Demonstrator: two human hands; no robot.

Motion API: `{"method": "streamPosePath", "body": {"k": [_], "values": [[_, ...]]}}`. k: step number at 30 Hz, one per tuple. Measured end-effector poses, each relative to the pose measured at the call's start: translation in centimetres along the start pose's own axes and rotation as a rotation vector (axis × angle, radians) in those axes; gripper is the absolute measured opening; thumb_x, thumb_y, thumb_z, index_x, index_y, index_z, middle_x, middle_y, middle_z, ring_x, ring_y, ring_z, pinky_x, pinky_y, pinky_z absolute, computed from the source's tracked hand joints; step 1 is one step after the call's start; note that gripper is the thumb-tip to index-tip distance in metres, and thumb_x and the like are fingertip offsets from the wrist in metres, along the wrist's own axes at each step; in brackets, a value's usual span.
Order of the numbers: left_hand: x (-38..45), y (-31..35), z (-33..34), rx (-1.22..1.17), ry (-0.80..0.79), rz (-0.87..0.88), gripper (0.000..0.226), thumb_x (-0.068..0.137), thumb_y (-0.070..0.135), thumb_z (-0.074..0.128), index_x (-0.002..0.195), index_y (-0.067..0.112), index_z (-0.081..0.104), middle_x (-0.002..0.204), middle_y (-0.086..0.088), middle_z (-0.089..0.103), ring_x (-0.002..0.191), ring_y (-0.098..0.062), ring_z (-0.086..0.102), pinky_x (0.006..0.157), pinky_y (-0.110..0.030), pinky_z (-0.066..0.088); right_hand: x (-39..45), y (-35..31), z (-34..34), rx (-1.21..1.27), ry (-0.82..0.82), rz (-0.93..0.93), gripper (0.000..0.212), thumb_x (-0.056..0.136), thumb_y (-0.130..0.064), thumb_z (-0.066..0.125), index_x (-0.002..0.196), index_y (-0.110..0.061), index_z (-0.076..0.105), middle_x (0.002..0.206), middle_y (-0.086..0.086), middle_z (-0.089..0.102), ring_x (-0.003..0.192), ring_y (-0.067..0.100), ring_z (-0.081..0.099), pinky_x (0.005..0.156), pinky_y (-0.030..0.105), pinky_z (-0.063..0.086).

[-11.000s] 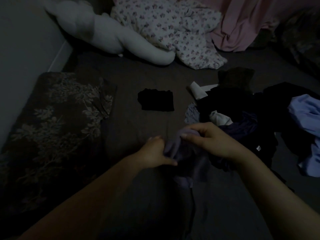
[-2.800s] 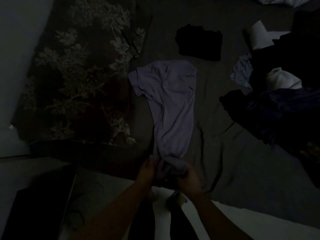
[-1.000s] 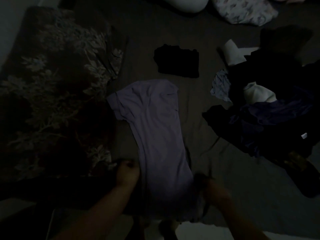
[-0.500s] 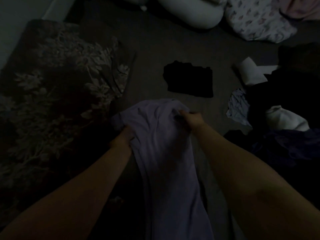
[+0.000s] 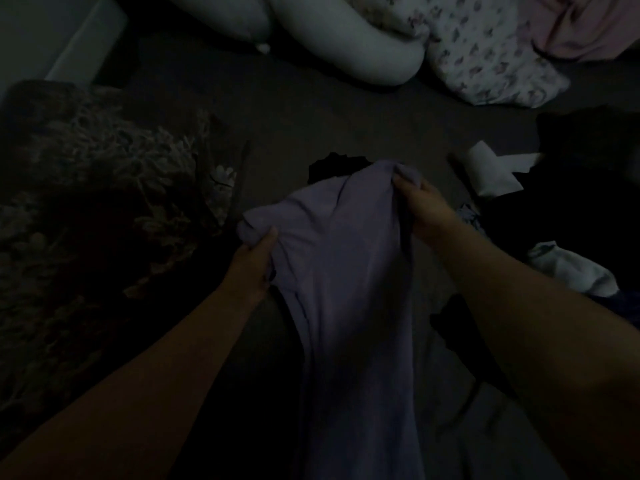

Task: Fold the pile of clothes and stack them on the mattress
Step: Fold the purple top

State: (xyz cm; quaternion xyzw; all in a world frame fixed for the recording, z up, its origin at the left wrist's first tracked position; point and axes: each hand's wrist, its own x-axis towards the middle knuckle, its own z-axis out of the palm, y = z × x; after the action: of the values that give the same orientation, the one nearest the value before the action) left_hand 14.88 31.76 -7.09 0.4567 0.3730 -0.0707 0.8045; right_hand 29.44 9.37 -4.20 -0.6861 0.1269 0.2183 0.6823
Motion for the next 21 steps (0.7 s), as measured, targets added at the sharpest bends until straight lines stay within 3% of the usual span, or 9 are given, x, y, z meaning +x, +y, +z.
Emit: {"method": "streamPosePath", "body": {"k": [3,5,6,8,10,13,16,19,21], "values": [[2.5,-0.3,0.6,0.232,0.294,0.065,0.044,0.089,0.021,0.062,0.128,0.0,0.053,0.127,-0.017,0.057,0.111,-0.03,0.057,0.086,-0.031,0.047,2.0,-0.2,-0.2,-0.252,0.139,-0.027,0.048,0.088,-0.019,0.065,0.127,0.005,0.05,0.116,0.011,0.061,0.097,0.021,0.06,0.074,0.029,0.051],[2.7,-0.9,0.9,0.572,0.611,0.174,0.044,0.085,0.021,0.063,0.122,0.0,0.053,0.123,-0.018,0.056,0.109,-0.032,0.056,0.086,-0.033,0.046,2.3,1.7,-0.2,-0.504,0.304,-0.031,0.055,0.085,-0.021,0.068,0.128,0.005,0.044,0.118,0.009,0.055,0.108,0.022,0.055,0.08,0.029,0.047],[2.5,-1.2,1.1,0.668,0.628,0.249,0.037,0.085,0.022,0.063,0.115,0.001,0.056,0.117,-0.017,0.058,0.105,-0.03,0.057,0.082,-0.031,0.044,1.8,2.9,-0.1,-0.596,0.374,-0.075,0.053,0.086,-0.022,0.067,0.127,0.003,0.044,0.12,0.014,0.055,0.112,0.026,0.054,0.087,0.031,0.043],[2.0,-1.9,2.0,0.724,0.451,0.282,0.026,0.086,0.024,0.065,0.101,0.003,0.061,0.11,-0.014,0.063,0.098,-0.023,0.059,0.074,-0.025,0.041,0.1,5.7,0.2,-0.76,0.424,-0.276,0.045,0.086,-0.024,0.064,0.119,0.002,0.051,0.117,0.022,0.055,0.109,0.036,0.053,0.089,0.037,0.041],[2.2,-2.5,2.9,0.793,0.34,0.236,0.036,0.082,0.029,0.071,0.103,0.001,0.062,0.107,-0.01,0.064,0.096,-0.021,0.059,0.072,-0.022,0.039,-2.2,8.2,0.7,-0.921,0.397,-0.498,0.044,0.085,-0.03,0.06,0.115,0.002,0.054,0.118,0.023,0.053,0.108,0.038,0.052,0.088,0.037,0.042],[2.6,-2.6,3.8,0.799,0.314,0.222,0.049,0.08,0.025,0.074,0.115,0.001,0.049,0.108,-0.005,0.056,0.096,-0.019,0.055,0.074,-0.023,0.04,-5.0,11.3,1.6,-1.131,0.25,-0.675,0.05,0.088,-0.036,0.056,0.127,-0.006,0.053,0.134,0.018,0.049,0.123,0.032,0.046,0.1,0.043,0.039],[3.7,-2.4,4.3,0.705,0.376,0.162,0.044,0.084,0.013,0.067,0.121,0.0,0.047,0.12,-0.012,0.057,0.11,-0.026,0.056,0.084,-0.026,0.043,-5.4,12.5,2.4,-1.184,0.08,-0.746,0.052,0.09,-0.041,0.048,0.13,-0.008,0.053,0.136,0.013,0.051,0.125,0.026,0.045,0.103,0.039,0.037],[4.0,-1.8,4.2,0.709,0.372,0.091,0.009,0.088,0.011,0.059,0.086,0.002,0.06,0.09,-0.009,0.061,0.092,-0.021,0.056,0.074,-0.027,0.045,-3.1,10.5,4.0,-1.044,0.0,-0.697,0.046,0.096,-0.029,0.045,0.133,-0.004,0.05,0.14,0.014,0.047,0.125,0.027,0.047,0.104,0.037,0.04],[3.9,-1.6,3.7,0.706,0.338,0.151,0.031,0.087,0.01,0.058,0.059,0.01,0.045,0.066,-0.002,0.05,0.076,-0.018,0.051,0.058,-0.024,0.037,-1.1,7.3,5.6,-0.946,-0.005,-0.541,0.044,0.098,-0.016,0.043,0.141,-0.008,0.041,0.145,0.011,0.041,0.129,0.026,0.042,0.107,0.041,0.038]]}}
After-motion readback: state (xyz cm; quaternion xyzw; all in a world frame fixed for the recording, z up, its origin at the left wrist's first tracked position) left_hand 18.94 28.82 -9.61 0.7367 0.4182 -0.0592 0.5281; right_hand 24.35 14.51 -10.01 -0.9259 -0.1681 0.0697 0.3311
